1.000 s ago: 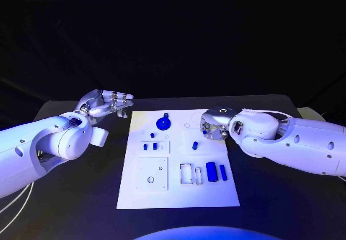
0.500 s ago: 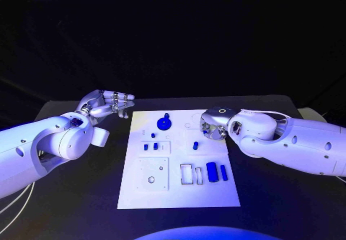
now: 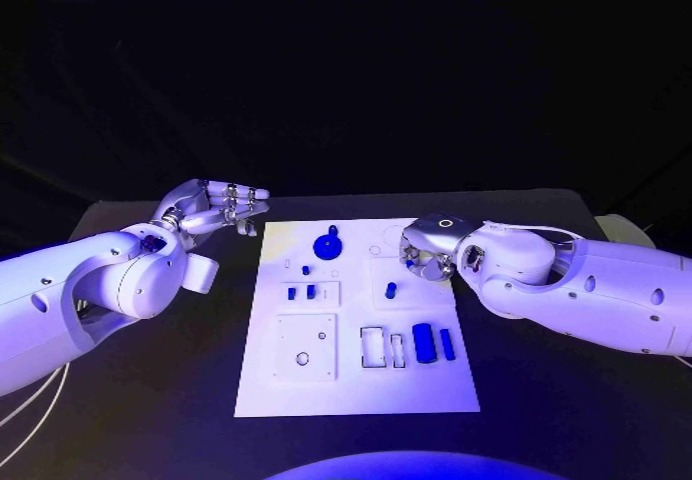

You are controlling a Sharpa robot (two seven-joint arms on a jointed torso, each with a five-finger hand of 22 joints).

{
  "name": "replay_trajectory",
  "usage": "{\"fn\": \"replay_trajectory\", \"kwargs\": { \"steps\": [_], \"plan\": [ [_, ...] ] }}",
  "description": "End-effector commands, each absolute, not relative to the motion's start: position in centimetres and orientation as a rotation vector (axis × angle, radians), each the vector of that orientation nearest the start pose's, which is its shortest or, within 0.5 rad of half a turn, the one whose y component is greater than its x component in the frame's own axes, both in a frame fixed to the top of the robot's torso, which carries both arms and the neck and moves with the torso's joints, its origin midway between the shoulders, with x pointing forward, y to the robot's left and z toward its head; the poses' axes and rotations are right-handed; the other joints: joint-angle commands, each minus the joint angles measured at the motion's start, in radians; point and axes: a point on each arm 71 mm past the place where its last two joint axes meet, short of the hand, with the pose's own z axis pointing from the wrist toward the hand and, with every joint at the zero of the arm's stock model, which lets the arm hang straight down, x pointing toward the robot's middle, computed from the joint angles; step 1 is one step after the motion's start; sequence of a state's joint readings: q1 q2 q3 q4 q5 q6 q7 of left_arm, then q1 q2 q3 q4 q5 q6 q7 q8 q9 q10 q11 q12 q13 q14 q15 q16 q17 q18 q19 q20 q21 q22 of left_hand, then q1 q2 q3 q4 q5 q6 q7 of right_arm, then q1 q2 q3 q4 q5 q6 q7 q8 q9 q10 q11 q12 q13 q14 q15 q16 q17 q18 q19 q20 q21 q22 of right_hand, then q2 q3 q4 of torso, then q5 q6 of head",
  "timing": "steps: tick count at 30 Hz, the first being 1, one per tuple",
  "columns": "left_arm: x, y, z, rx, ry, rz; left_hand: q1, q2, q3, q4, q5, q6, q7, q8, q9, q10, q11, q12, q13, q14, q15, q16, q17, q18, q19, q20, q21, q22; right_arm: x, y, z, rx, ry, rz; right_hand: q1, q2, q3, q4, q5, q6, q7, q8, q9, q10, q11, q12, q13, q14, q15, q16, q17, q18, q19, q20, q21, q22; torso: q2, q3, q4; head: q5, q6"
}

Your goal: Assemble the parts on the task board

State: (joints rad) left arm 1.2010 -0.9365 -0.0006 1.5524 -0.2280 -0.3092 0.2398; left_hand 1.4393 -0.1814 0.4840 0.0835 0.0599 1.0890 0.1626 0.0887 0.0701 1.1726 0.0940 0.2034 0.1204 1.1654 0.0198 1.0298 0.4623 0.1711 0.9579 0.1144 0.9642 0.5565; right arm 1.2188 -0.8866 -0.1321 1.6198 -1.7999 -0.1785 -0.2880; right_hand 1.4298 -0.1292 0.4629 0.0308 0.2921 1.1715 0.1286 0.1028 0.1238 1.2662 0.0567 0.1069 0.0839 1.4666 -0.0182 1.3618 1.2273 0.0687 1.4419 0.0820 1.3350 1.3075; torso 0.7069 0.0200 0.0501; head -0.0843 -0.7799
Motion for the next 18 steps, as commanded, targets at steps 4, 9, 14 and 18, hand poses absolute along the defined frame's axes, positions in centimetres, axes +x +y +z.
{"fn": "replay_trajectory", "kwargs": {
  "steps": [4, 9, 14, 18],
  "plan": [
    [48.8, 24.3, -16.6, -0.961, 1.538, -1.371, 0.005, 0.006, -0.012, -0.004, -0.001, -0.017, 0.008, -0.003, -0.003, -0.026, 0.005, 0.005, 0.002, -0.014, 0.004, 0.0, -0.001, 0.013, 0.001, 0.002, -0.01, -0.004, 45.5, -19.8, -19.9, -0.456, 1.663, 0.35, -0.008, 0.005, 0.009, -0.001, 0.005, 0.006, -0.002, 0.003, 0.003, 0.008, 0.0, 0.0, 0.002, 0.046, -0.003, 0.006, 0.001, -0.015, 0.009, 0.002, 0.006, 0.132, -0.001, -0.0007, -0.0007, -0.004, 0.003],
    [48.8, 24.3, -16.6, -0.963, 1.533, -1.365, 0.006, 0.007, -0.017, -0.006, -0.001, -0.025, 0.011, -0.004, -0.003, -0.04, 0.009, 0.006, 0.002, -0.021, 0.007, 0.0, -0.001, 0.013, -0.001, 0.004, -0.013, -0.005, 45.4, -20.0, -19.4, -0.442, 1.649, 0.356, -0.012, 0.003, 0.011, -0.002, 0.004, 0.006, -0.002, 0.003, 0.004, 0.009, 0.0, -0.002, 0.002, 0.046, -0.003, 0.007, 0.001, -0.016, 0.011, 0.002, 0.011, 0.136, -0.001, -0.0006, -0.0002, -0.01, 0.007],
    [48.9, 24.3, -16.6, -0.964, 1.528, -1.362, 0.006, 0.008, -0.022, -0.008, -0.001, -0.029, 0.013, -0.002, -0.003, -0.054, 0.013, 0.008, 0.002, -0.028, 0.01, 0.001, 0.0, 0.012, -0.003, 0.007, -0.016, -0.007, 45.2, -20.2, -18.6, -0.427, 1.634, 0.367, -0.014, 0.002, 0.011, -0.003, 0.003, 0.006, -0.002, 0.003, 0.005, 0.01, 0.0, -0.002, 0.003, 0.046, -0.003, 0.007, 0.001, -0.016, 0.012, 0.002, 0.013, 0.137, -0.001, -0.0011, -0.0004, -0.005, 0.011],
    [49.0, 24.1, -16.7, -0.964, 1.527, -1.362, 0.007, 0.008, -0.024, -0.009, -0.001, -0.03, 0.014, -0.001, -0.002, -0.059, 0.014, 0.009, 0.002, -0.03, 0.011, 0.002, 0.0, 0.012, -0.004, 0.007, -0.017, -0.007, 44.5, -19.6, -17.7, -0.416, 1.63, 0.401, -0.015, 0.001, 0.012, -0.003, 0.003, 0.006, -0.002, 0.003, 0.005, 0.01, 0.0, -0.003, 0.003, 0.046, -0.003, 0.008, 0.003, -0.017, 0.013, 0.002, 0.014, 0.138, 0.0, -0.0007, 0.0006, 0.002, 0.013]
  ]
}}
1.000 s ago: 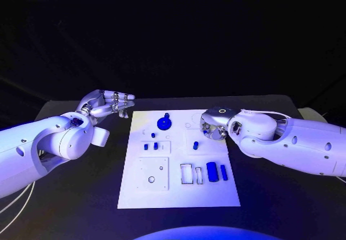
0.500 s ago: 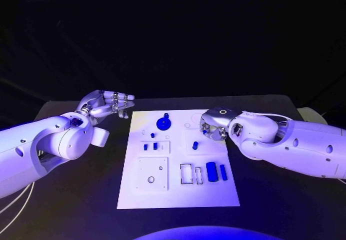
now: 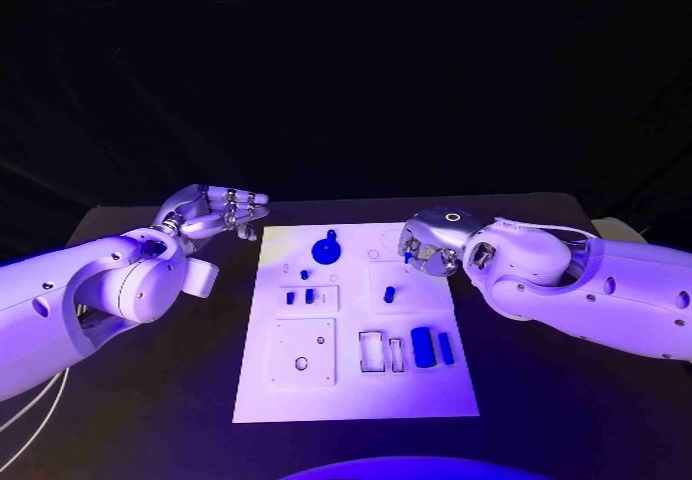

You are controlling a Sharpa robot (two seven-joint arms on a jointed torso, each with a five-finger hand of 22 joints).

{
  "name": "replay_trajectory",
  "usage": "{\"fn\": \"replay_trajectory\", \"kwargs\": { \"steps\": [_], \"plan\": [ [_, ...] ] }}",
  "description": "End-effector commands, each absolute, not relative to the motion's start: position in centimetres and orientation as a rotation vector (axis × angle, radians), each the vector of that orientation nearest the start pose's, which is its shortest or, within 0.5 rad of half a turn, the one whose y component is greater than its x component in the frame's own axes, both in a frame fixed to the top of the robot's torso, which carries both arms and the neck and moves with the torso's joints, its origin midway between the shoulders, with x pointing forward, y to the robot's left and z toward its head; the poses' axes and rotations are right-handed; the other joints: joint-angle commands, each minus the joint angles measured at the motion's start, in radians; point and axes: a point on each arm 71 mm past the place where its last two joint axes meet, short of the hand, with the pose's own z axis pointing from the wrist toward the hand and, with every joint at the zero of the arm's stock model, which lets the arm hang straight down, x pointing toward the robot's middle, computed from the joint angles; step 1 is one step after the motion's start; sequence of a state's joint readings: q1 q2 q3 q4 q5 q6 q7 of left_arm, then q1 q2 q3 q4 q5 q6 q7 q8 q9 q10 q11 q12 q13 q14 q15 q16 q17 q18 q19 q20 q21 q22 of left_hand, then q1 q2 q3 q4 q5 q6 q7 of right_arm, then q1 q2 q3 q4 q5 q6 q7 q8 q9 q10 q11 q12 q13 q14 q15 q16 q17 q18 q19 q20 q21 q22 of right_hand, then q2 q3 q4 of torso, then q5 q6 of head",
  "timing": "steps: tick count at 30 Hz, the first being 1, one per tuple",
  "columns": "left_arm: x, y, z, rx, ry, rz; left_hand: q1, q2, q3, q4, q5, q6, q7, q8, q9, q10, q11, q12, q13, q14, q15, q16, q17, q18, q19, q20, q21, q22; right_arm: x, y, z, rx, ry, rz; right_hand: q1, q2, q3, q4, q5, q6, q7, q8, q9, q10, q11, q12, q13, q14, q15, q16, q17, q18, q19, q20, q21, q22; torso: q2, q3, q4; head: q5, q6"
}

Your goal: Assemble the parts on the task board

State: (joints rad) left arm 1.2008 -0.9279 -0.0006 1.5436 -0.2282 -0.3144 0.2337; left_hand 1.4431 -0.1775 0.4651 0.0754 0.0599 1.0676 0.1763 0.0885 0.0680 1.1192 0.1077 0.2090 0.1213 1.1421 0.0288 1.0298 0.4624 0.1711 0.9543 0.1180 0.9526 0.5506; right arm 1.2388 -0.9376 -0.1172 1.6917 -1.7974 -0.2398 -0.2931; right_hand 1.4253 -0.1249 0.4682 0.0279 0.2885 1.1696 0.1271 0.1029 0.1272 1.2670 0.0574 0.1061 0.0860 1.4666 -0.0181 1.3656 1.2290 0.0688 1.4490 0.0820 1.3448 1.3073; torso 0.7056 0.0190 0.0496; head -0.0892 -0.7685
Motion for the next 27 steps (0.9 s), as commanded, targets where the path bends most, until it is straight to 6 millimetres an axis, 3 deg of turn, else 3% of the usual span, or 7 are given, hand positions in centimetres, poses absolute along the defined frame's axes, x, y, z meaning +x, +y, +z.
{"fn": "replay_trajectory", "kwargs": {
  "steps": [1, 12, 17, 22, 27],
  "plan": [
    [49.0, 24.1, -16.7, -0.964, 1.527, -1.362, 0.003, 0.004, -0.005, -0.001, -0.001, -0.008, 0.0, -0.001, 0.0, -0.005, 0.0, 0.003, 0.001, -0.007, 0.002, 0.002, 0.0, 0.012, 0.0, 0.004, -0.006, -0.002, 44.2, -19.3, -17.6, -0.417, 1.628, 0.416, -0.011, -0.003, 0.007, 0.0, 0.007, 0.009, -0.001, 0.003, 0.002, 0.01, -0.001, -0.002, 0.001, 0.046, -0.003, 0.005, 0.001, -0.017, 0.006, 0.002, 0.006, 0.14, 0.001, 0.0002, 0.0016, 0.009, 0.001],
    [49.0, 23.0, -16.8, -0.975, 1.531, -1.389, 0.002, 0.005, -0.007, -0.001, -0.001, -0.009, 0.0, 0.0, 0.0, -0.009, 0.001, 0.005, 0.002, -0.009, 0.003, 0.002, 0.0, 0.012, -0.001, 0.005, -0.007, -0.002, 40.6, -13.3, -17.4, -0.483, 1.609, 0.63, -0.014, -0.003, 0.008, -0.001, 0.005, 0.009, -0.001, 0.003, 0.003, 0.011, -0.001, -0.003, 0.002, 0.046, -0.003, 0.005, 0.001, -0.017, 0.006, 0.002, 0.006, 0.14, -0.004, -0.0001, 0.0004, 0.052, -0.002],
    [49.1, 22.4, -17.0, -1.011, 1.525, -1.407, 0.002, 0.006, -0.008, 0.0, -0.001, -0.009, 0.001, 0.001, 0.0, -0.009, 0.001, 0.007, 0.002, -0.01, 0.004, 0.003, 0.0, 0.012, -0.002, 0.005, -0.007, -0.002, 39.5, -10.7, -18.4, -0.51, 1.612, 0.709, -0.016, -0.003, 0.009, -0.001, 0.004, 0.008, -0.001, 0.002, 0.003, 0.01, 0.0, -0.005, 0.002, 0.046, -0.003, 0.005, 0.0, -0.017, 0.005, 0.002, 0.004, 0.139, -0.009, -0.004, 0.0002, 0.077, -0.012],
    [49.2, 21.8, -17.3, -1.045, 1.515, -1.42, 0.0, 0.007, -0.009, 0.0, -0.001, -0.009, 0.001, 0.001, 0.0, -0.01, 0.001, 0.008, 0.003, -0.011, 0.004, 0.003, 0.0, 0.012, -0.002, 0.006, -0.008, -0.003, 38.6, -8.6, -20.4, -0.526, 1.638, 0.772, -0.018, -0.002, 0.011, -0.002, 0.004, 0.005, 0.0, 0.0, 0.003, 0.008, 0.0, -0.007, 0.002, 0.046, -0.002, 0.006, 0.001, -0.017, 0.005, 0.002, 0.005, 0.14, -0.014, -0.0051, 0.0011, 0.114, -0.02],
    [49.2, 21.3, -17.5, -1.055, 1.518, -1.424, 0.0, 0.007, -0.011, 0.001, -0.001, -0.009, 0.001, 0.002, 0.001, -0.01, 0.001, 0.01, 0.003, -0.012, 0.004, 0.003, 0.0, 0.012, -0.002, 0.006, -0.008, -0.003, 38.1, -7.5, -22.0, -0.536, 1.664, 0.8, -0.019, -0.002, 0.012, -0.002, 0.004, 0.005, 0.0, 0.0, 0.003, 0.008, 0.0, -0.008, 0.002, 0.046, -0.002, 0.006, 0.001, -0.017, 0.005, 0.002, 0.005, 0.14, -0.015, -0.0038, 0.0023, 0.136, -0.031]
  ]
}}
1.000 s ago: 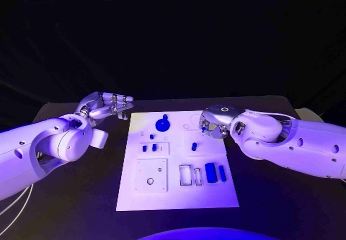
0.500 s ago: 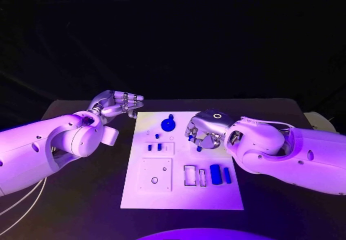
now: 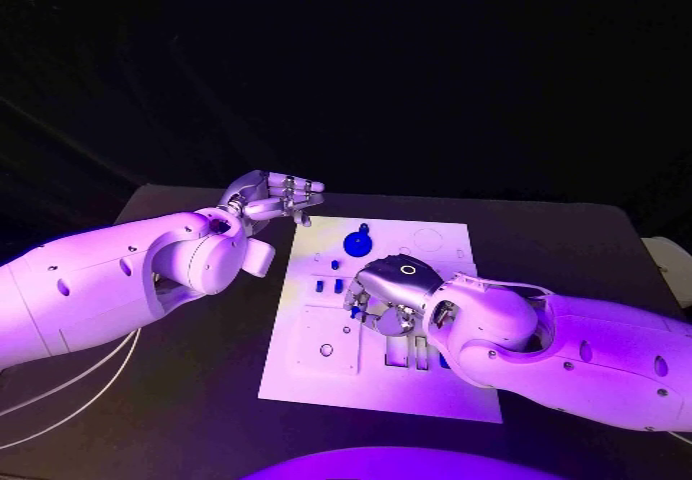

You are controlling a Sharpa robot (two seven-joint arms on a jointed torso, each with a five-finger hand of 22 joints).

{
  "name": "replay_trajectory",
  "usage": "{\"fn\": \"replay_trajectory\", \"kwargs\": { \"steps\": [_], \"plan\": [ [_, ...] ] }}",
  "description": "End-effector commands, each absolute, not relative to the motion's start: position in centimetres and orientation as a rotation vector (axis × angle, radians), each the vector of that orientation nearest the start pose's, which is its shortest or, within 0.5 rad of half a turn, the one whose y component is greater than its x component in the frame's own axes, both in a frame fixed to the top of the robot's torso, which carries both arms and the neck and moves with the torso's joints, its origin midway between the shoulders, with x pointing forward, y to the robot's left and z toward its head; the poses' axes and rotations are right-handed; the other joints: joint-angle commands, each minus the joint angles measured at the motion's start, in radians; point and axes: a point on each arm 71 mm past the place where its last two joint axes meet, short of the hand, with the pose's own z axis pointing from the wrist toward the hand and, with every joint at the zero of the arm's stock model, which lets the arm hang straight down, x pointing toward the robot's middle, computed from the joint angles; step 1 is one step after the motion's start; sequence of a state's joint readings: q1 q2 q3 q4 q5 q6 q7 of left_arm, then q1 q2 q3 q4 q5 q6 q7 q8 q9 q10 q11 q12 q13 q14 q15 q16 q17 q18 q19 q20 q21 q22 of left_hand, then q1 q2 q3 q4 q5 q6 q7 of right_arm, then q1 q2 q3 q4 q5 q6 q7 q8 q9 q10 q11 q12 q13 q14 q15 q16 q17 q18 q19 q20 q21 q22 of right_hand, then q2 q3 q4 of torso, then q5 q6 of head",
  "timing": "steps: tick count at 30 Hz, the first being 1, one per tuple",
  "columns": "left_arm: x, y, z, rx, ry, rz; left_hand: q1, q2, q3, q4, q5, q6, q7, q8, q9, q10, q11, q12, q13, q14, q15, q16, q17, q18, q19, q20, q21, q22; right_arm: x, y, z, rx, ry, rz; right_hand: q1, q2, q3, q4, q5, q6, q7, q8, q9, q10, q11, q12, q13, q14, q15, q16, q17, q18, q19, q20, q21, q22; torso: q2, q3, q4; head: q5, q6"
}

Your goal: Assemble the parts on the task board

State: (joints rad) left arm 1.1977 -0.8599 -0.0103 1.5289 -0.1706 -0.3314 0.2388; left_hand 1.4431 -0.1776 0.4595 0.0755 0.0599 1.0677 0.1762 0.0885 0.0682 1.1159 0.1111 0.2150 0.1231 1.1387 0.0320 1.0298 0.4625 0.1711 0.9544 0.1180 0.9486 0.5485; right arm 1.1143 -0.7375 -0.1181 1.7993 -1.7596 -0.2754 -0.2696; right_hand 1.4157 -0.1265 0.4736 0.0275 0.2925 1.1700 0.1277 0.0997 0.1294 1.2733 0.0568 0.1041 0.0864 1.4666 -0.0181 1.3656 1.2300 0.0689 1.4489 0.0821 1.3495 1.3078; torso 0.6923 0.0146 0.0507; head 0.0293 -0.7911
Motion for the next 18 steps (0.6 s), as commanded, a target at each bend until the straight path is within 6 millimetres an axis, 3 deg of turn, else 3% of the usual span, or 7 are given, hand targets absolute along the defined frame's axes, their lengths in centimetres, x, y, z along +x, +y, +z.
{"fn": "replay_trajectory", "kwargs": {
  "steps": [1, 6, 18],
  "plan": [
    [49.2, 21.2, -17.5, -1.055, 1.519, -1.426, 0.0, 0.007, -0.005, 0.0, -0.001, -0.009, 0.001, 0.002, 0.0, -0.007, -0.003, 0.004, 0.002, -0.009, 0.001, 0.003, 0.0, 0.012, -0.003, 0.006, -0.004, -0.001, 38.1, -7.3, -22.3, -0.538, 1.671, 0.804, -0.009, 0.0, 0.006, -0.002, 0.0, 0.004, 0.0, 0.003, 0.001, 0.002, 0.001, -0.006, 0.001, 0.046, -0.002, 0.006, 0.0, -0.017, 0.005, 0.002, 0.0, 0.139, -0.001, 0.0006, 0.0016, 0.021, -0.011],
    [49.1, 20.8, -17.6, -1.056, 1.525, -1.433, 0.0, 0.007, -0.006, 0.0, -0.001, -0.009, 0.0, 0.003, 0.001, -0.007, -0.003, 0.005, 0.002, -0.009, 0.001, 0.003, 0.0, 0.012, -0.003, 0.006, -0.005, -0.001, 37.9, -7.0, -23.2, -0.544, 1.69, 0.803, -0.011, -0.001, 0.006, -0.002, 0.0, 0.004, 0.0, 0.003, 0.002, 0.002, 0.001, -0.006, 0.002, 0.046, -0.002, 0.006, 0.0, -0.016, 0.004, 0.003, -0.001, 0.139, -0.001, -0.0011, 0.0013, 0.033, -0.021],
    [49.1, 20.7, -17.6, -1.058, 1.54, -1.438, -0.001, 0.007, -0.007, 0.001, -0.001, -0.009, 0.0, 0.003, 0.001, -0.008, -0.003, 0.006, 0.002, -0.01, 0.001, 0.004, 0.0, 0.012, -0.003, 0.007, -0.005, -0.001, 37.8, -6.7, -23.8, -0.559, 1.711, 0.8, -0.015, -0.002, 0.005, -0.002, -0.002, 0.003, 0.0, 0.002, 0.002, 0.001, 0.002, -0.008, 0.002, 0.046, -0.002, 0.006, -0.002, -0.016, 0.004, 0.003, -0.001, 0.139, -0.001, -0.0006, 0.0018, 0.039, -0.036]
  ]
}}
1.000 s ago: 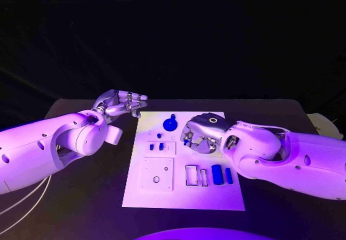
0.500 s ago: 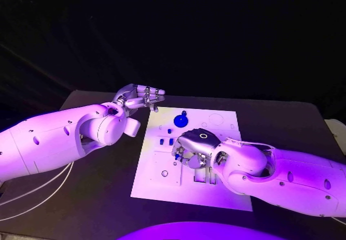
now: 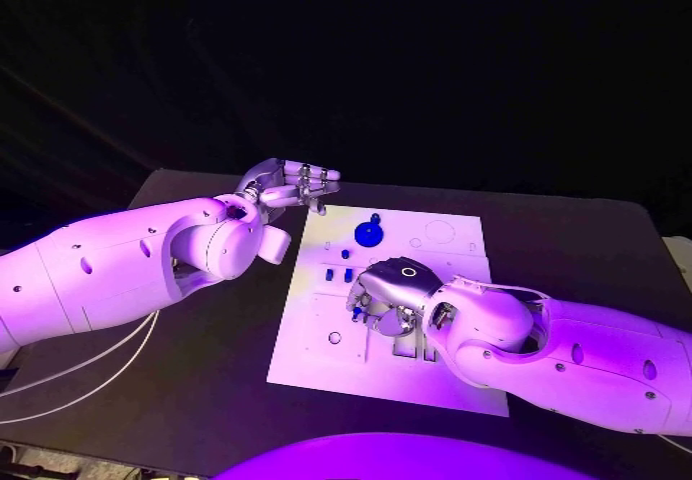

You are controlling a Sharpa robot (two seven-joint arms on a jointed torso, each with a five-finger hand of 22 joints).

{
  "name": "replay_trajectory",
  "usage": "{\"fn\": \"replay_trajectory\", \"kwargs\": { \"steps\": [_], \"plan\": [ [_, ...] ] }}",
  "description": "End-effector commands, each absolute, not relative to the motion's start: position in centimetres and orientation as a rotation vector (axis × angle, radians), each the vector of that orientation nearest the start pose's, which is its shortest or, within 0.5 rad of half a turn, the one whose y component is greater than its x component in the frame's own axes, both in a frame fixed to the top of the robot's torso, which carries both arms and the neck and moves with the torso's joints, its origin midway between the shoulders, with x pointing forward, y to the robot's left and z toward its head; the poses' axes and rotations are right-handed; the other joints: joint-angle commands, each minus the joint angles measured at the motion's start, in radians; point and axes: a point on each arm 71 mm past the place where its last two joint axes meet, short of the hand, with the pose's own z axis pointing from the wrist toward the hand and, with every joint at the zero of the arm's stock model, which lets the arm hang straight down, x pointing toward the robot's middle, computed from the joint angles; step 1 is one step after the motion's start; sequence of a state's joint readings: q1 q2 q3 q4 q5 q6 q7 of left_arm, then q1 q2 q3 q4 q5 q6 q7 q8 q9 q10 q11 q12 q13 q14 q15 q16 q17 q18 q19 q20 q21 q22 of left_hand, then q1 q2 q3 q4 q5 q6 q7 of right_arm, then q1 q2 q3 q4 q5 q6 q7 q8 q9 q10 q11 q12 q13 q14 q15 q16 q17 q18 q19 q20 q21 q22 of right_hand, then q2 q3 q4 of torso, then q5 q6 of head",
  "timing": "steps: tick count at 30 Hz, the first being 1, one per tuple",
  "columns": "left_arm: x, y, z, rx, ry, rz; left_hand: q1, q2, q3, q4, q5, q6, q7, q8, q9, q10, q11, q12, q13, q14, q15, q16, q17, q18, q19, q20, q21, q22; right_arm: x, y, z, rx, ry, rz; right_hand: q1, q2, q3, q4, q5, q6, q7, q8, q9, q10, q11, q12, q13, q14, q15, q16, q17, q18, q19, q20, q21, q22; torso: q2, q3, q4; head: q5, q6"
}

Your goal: Assemble the parts on the task board

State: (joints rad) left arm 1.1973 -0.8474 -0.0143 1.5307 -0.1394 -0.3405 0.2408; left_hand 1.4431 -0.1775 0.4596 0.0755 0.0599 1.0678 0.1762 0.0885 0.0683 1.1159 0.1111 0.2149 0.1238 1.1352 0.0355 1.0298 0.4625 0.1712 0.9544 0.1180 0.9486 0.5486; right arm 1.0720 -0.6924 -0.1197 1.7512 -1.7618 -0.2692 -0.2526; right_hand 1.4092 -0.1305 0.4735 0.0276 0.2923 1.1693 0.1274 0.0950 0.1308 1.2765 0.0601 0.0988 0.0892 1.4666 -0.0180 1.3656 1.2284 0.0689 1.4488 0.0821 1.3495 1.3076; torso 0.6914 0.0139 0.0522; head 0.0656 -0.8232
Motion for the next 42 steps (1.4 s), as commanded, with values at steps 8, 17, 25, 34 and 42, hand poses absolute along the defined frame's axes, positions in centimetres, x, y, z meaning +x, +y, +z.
{"fn": "replay_trajectory", "kwargs": {
  "steps": [8, 17, 25, 34, 42],
  "plan": [
    [49.0, 20.7, -17.7, -1.059, 1.548, -1.438, -0.002, 0.007, -0.009, 0.001, -0.001, -0.009, 0.0, 0.004, 0.001, -0.01, -0.002, 0.008, 0.002, -0.008, -0.002, 0.004, 0.0, 0.012, -0.004, 0.007, -0.006, -0.002, 37.7, -6.6, -24.1, -0.567, 1.724, 0.797, -0.01, 0.002, 0.005, -0.003, -0.002, 0.004, 0.001, 0.007, 0.001, -0.002, -0.002, -0.003, -0.001, 0.046, -0.002, 0.007, 0.001, -0.016, 0.004, 0.003, -0.001, 0.14, 0.0, -0.0006, -0.0004, 0.0, -0.013],
    [49.0, 20.7, -17.7, -1.057, 1.552, -1.438, -0.002, 0.007, -0.009, 0.001, -0.001, -0.009, 0.0, 0.004, 0.001, -0.01, -0.002, 0.008, 0.002, -0.008, -0.002, 0.004, 0.0, 0.012, -0.004, 0.007, -0.006, -0.002, 38.0, -6.8, -24.5, -0.572, 1.732, 0.777, -0.01, 0.002, 0.005, -0.003, -0.002, 0.004, 0.001, 0.007, 0.001, -0.002, -0.002, -0.003, -0.001, 0.046, -0.002, 0.007, 0.001, -0.016, 0.004, 0.003, -0.001, 0.14, 0.0, -0.0001, 0.0006, 0.003, -0.014],
    [49.0, 20.7, -17.7, -1.053, 1.556, -1.437, -0.003, 0.008, -0.011, 0.002, -0.001, -0.01, 0.0, 0.005, 0.001, -0.012, -0.002, 0.009, 0.002, -0.01, -0.002, 0.005, 0.0, 0.012, -0.005, 0.008, -0.007, -0.003, 38.3, -6.8, -24.6, -0.577, 1.728, 0.761, -0.01, 0.002, 0.005, -0.003, -0.002, 0.004, 0.001, 0.007, 0.001, -0.002, -0.002, -0.003, -0.001, 0.046, -0.002, 0.007, 0.001, -0.016, 0.004, 0.003, -0.001, 0.14, 0.0, -0.0002, -0.0002, 0.002, -0.012],
    [48.9, 20.6, -17.7, -1.047, 1.562, -1.437, -0.004, 0.008, -0.012, 0.002, -0.001, -0.011, 0.001, 0.005, 0.001, -0.014, -0.002, 0.01, 0.002, -0.011, -0.001, 0.005, 0.0, 0.012, -0.005, 0.008, -0.008, -0.003, 38.2, -6.4, -24.7, -0.594, 1.727, 0.761, -0.013, 0.002, 0.004, -0.003, -0.004, 0.004, 0.001, 0.007, 0.002, -0.001, -0.002, -0.004, 0.0, 0.046, -0.001, 0.007, 0.001, -0.016, 0.004, 0.003, -0.001, 0.14, 0.0, 0.0, 0.0005, 0.004, -0.011],
    [48.9, 20.6, -17.7, -1.046, 1.563, -1.436, -0.004, 0.008, -0.013, 0.002, -0.001, -0.012, 0.001, 0.006, 0.001, -0.016, -0.001, 0.011, 0.002, -0.012, -0.001, 0.006, 0.0, 0.012, -0.006, 0.008, -0.009, -0.003, 37.8, -6.1, -25.0, -0.629, 1.766, 0.761, -0.018, 0.001, 0.0, -0.004, -0.011, 0.005, -0.001, 0.008, 0.004, 0.001, -0.002, -0.005, 0.002, 0.046, -0.001, 0.009, 0.002, -0.017, 0.004, 0.004, 0.001, 0.142, -0.001, -0.0001, -0.0003, 0.005, -0.012]
  ]
}}
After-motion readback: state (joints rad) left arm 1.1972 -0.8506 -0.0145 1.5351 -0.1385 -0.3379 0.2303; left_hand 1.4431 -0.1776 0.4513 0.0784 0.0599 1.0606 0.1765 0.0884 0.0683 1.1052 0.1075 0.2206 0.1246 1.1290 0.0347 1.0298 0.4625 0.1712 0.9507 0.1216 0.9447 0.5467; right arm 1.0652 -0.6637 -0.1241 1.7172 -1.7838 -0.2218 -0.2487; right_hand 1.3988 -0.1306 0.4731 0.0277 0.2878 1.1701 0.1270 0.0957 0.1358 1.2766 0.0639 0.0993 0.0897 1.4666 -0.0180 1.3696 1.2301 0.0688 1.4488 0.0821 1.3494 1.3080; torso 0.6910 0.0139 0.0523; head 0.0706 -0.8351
